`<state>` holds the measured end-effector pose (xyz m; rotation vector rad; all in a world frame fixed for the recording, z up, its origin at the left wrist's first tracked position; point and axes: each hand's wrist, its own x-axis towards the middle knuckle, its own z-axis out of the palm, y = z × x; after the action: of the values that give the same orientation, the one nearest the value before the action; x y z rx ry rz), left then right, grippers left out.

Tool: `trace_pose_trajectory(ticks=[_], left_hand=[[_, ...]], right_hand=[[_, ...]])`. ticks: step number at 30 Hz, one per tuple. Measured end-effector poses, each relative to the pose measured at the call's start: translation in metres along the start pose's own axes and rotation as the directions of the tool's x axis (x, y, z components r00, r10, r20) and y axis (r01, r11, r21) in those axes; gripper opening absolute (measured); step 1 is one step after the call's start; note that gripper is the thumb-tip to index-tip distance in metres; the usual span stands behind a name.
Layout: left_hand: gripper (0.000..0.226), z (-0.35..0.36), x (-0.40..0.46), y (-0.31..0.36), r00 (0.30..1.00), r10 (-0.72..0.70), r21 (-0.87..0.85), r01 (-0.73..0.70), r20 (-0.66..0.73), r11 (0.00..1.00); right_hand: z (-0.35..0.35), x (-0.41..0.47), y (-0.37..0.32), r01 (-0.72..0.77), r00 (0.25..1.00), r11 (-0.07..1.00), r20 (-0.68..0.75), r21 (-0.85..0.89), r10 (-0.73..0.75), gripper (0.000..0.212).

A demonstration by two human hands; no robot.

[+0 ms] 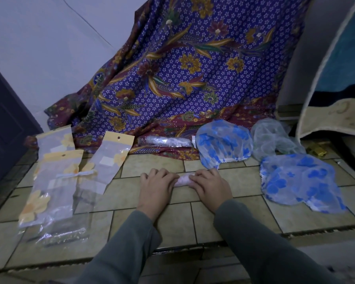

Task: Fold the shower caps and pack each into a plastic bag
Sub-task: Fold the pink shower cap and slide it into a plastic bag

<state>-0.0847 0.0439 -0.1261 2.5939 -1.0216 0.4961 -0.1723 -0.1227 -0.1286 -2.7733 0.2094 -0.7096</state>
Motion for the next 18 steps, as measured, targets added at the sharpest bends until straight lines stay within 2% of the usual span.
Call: trace_pose_trajectory(ticks=[6, 11, 15, 18], left_hand=[[0.052, -0.002, -0.002, 0.001, 0.993, -0.047, -0.044, 0.052, 0.105, 0.998], [0.033, -0.004, 0.003, 0.006, 0.986, -0.075, -0.044, 0.082, 0.148, 0.996], [0.032, -0.008, 0.005, 0.003, 0.981, -0.037, -0.011, 0.039, 0.190, 0.999], [0.032, -0.012, 0.002, 0.000, 0.984, -0.002, -0.068, 0.014, 0.177, 0.998]], right_hand=[[0.000, 0.006, -0.003, -0.046, 0.994, 0.999, 0.100, -0.016, 0.048, 0.031], [-0.003, 0.013, -0.005, -0.042, 0.983, 0.999, 0.176, -0.027, 0.046, 0.034], [-0.006, 0.017, -0.007, -0.020, 0.976, 0.999, 0.215, -0.027, 0.025, 0.033], [-0.003, 0.010, -0.004, 0.099, 0.985, 0.994, 0.146, -0.052, -0.090, 0.038]])
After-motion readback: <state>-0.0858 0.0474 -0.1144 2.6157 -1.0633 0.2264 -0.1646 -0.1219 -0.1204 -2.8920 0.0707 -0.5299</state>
